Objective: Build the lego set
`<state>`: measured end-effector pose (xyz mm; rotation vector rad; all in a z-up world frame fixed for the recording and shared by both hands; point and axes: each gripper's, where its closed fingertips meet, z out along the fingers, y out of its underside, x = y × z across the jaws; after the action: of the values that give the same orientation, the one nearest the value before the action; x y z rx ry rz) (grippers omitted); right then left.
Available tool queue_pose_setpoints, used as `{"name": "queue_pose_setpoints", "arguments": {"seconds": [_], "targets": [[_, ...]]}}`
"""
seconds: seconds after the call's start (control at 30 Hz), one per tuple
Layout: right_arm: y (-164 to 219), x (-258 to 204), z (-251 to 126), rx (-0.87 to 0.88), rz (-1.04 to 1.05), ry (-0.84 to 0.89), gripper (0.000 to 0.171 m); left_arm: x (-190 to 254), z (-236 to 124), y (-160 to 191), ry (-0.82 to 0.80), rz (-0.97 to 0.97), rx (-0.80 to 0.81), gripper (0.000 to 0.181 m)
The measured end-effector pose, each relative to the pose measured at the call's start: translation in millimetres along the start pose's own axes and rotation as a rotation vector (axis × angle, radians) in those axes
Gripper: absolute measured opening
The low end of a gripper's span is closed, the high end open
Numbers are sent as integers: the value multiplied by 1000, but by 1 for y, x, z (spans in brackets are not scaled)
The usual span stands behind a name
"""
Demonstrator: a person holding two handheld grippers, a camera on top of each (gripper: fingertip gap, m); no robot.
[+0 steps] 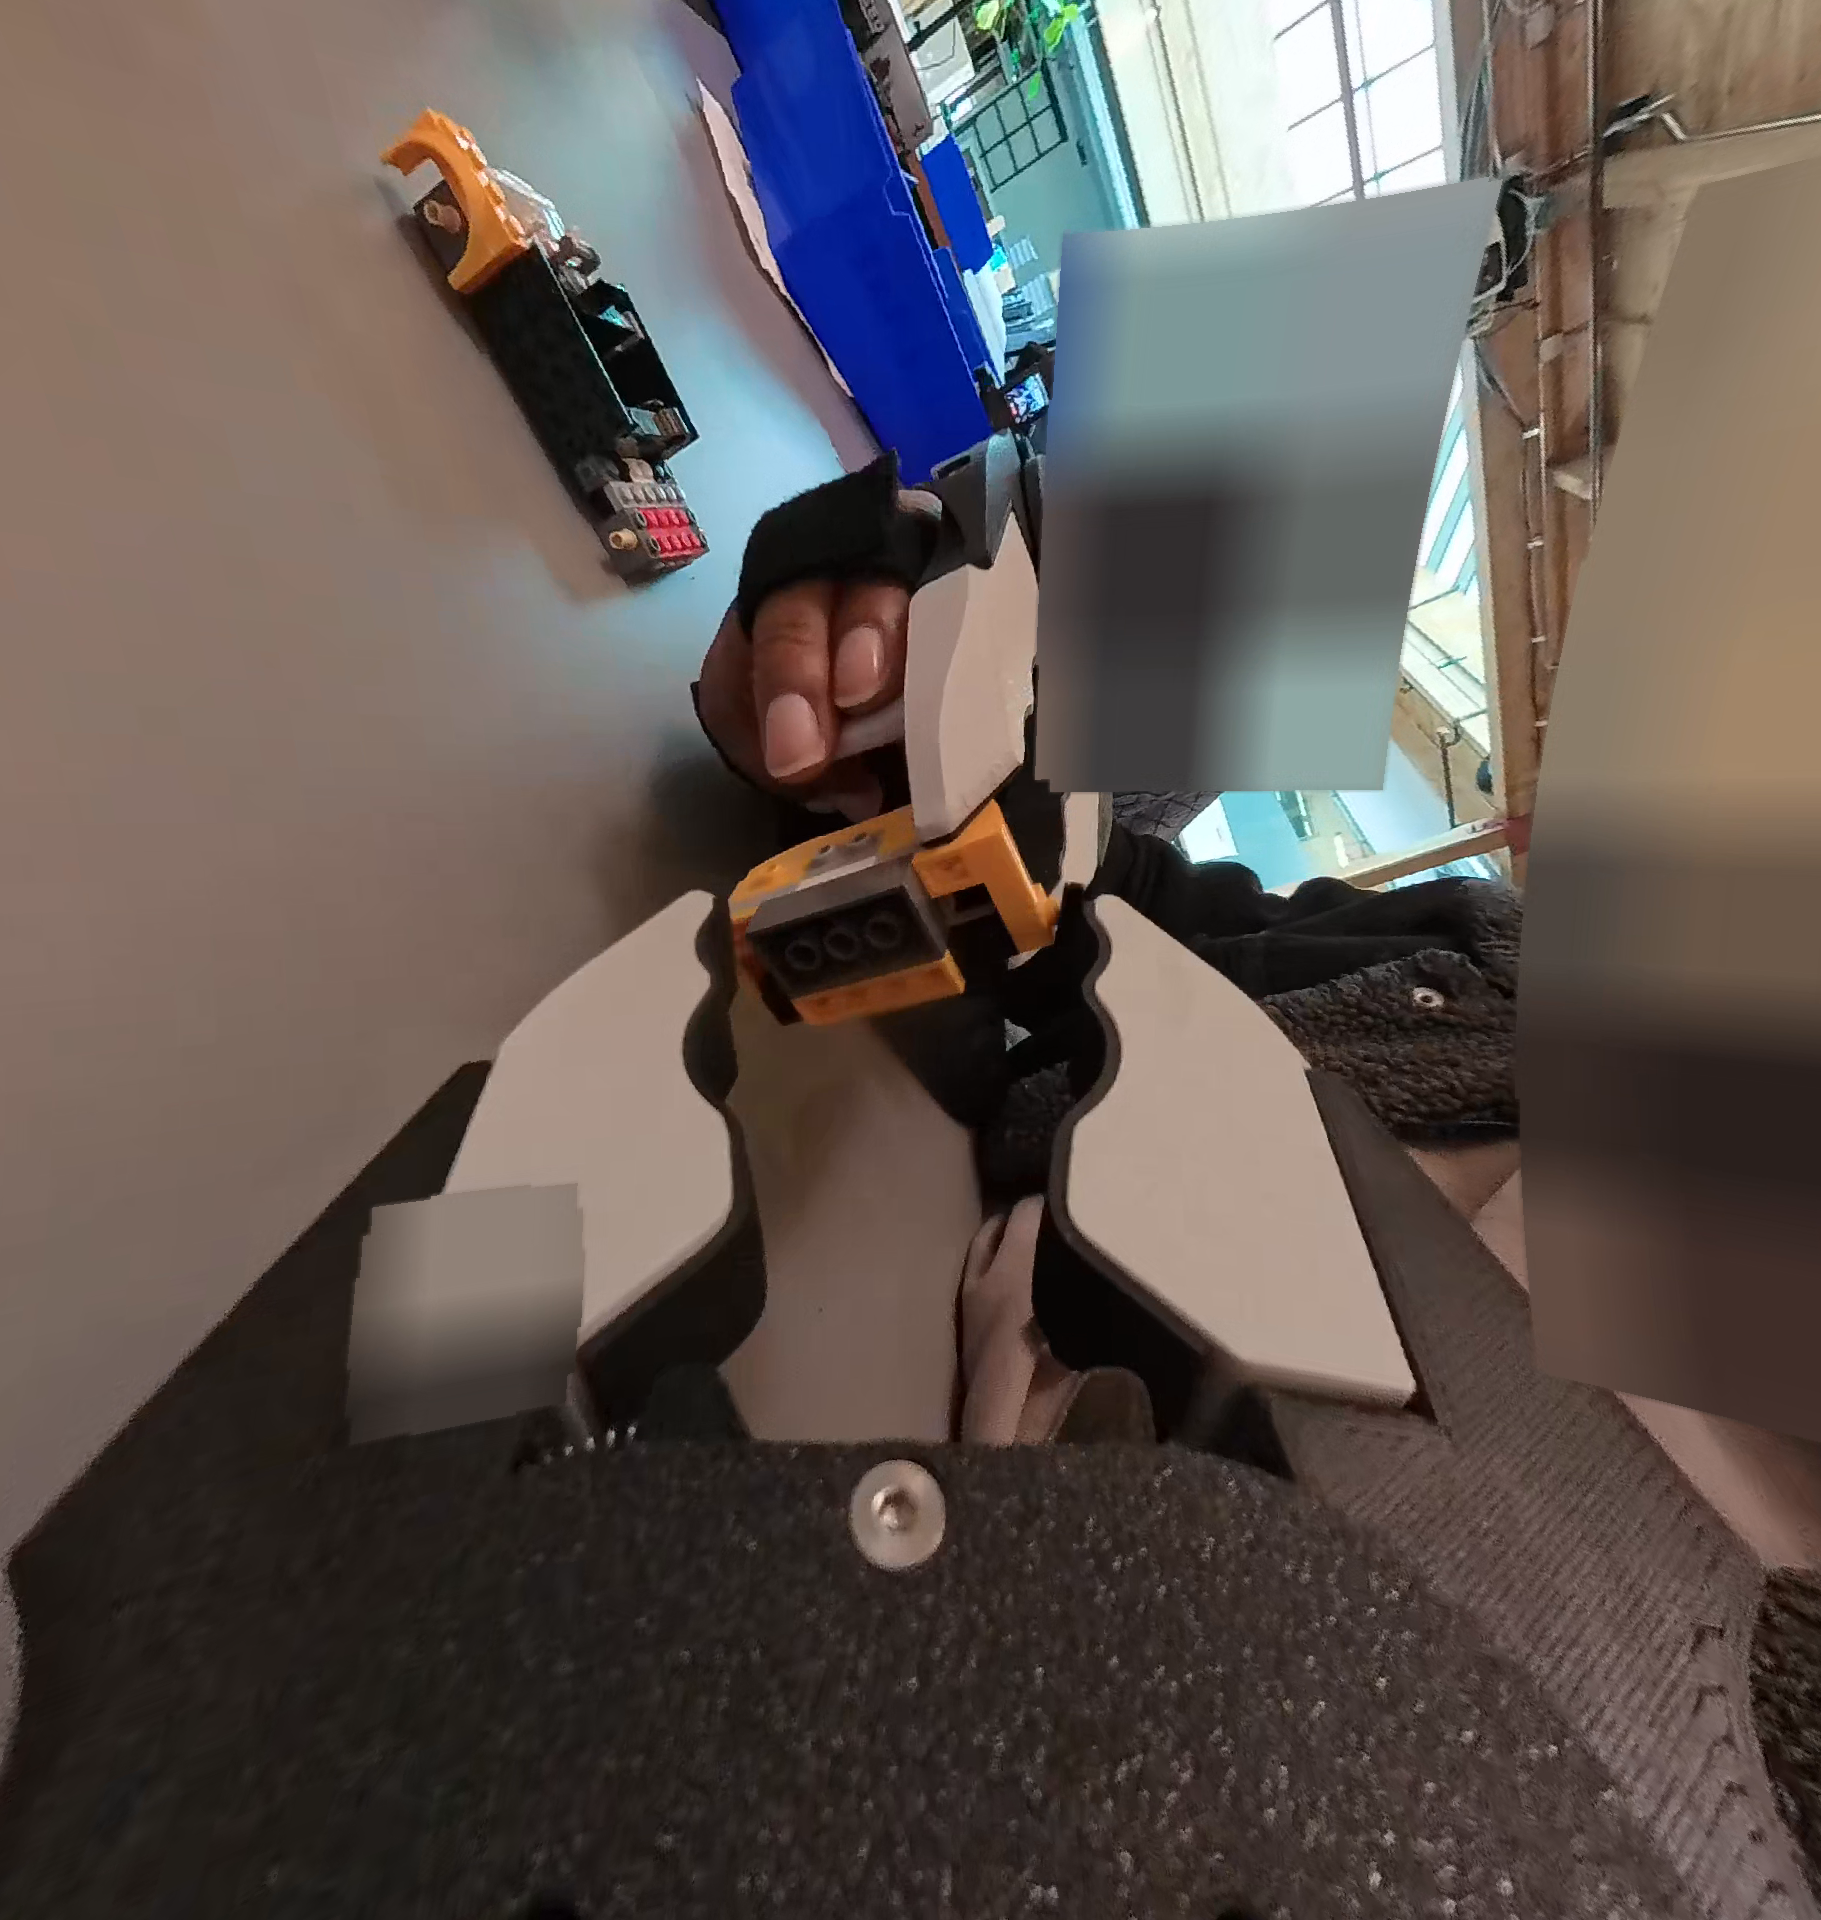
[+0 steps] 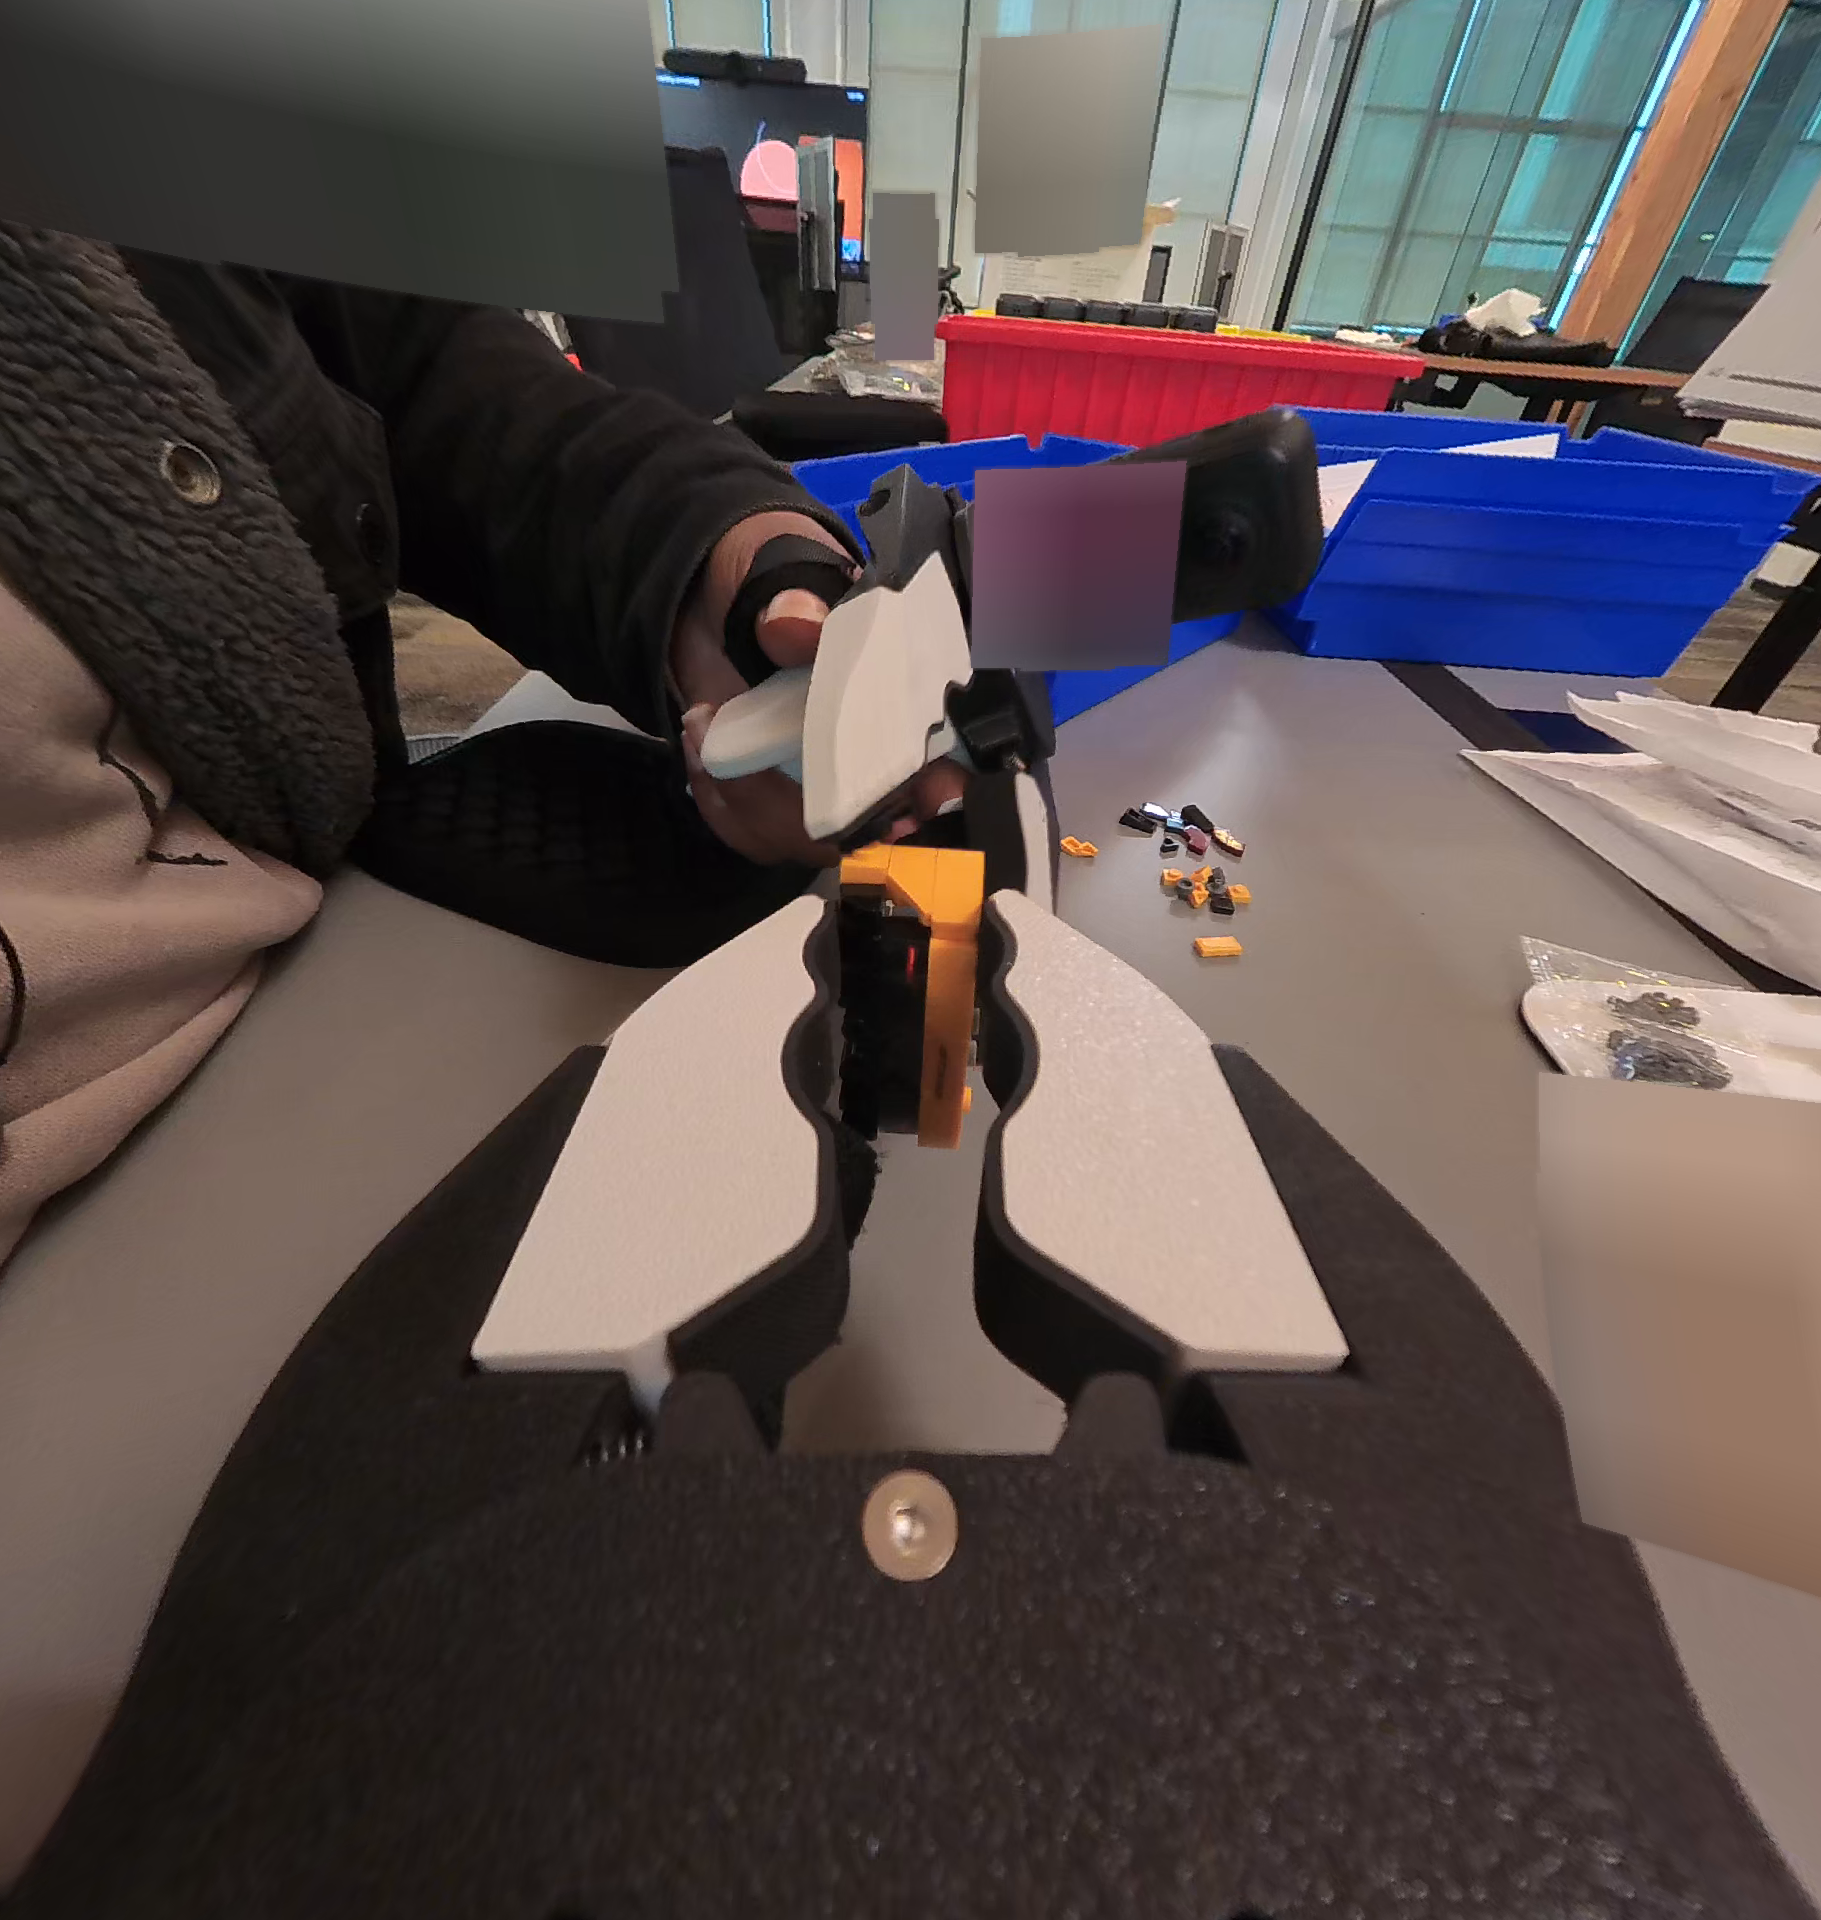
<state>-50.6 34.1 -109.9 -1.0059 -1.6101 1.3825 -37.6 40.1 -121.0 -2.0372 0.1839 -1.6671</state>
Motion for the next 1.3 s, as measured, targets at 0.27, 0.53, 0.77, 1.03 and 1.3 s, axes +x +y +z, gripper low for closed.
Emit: {"name": "queue_pose_setpoints", "arguments": {"seconds": [0.27,0.53,0.77,1.03,1.3], "targets": [[-5,-4,1,10,-51,8,24,6,1,3,47,-14,-9,61],[-22,-17,3,42,-133,3,25,26,-1,12,192,-30,-55,59],[-42,-33,7,69,-225,2,24,49,-5,21,329,-3,-82,58],[-47,-46,11,84,-244,-35,24,59,-7,31,420,-12,-86,57],[-45,-53,14,82,-221,-72,24,59,-8,39,449,-31,-110,56]]}}
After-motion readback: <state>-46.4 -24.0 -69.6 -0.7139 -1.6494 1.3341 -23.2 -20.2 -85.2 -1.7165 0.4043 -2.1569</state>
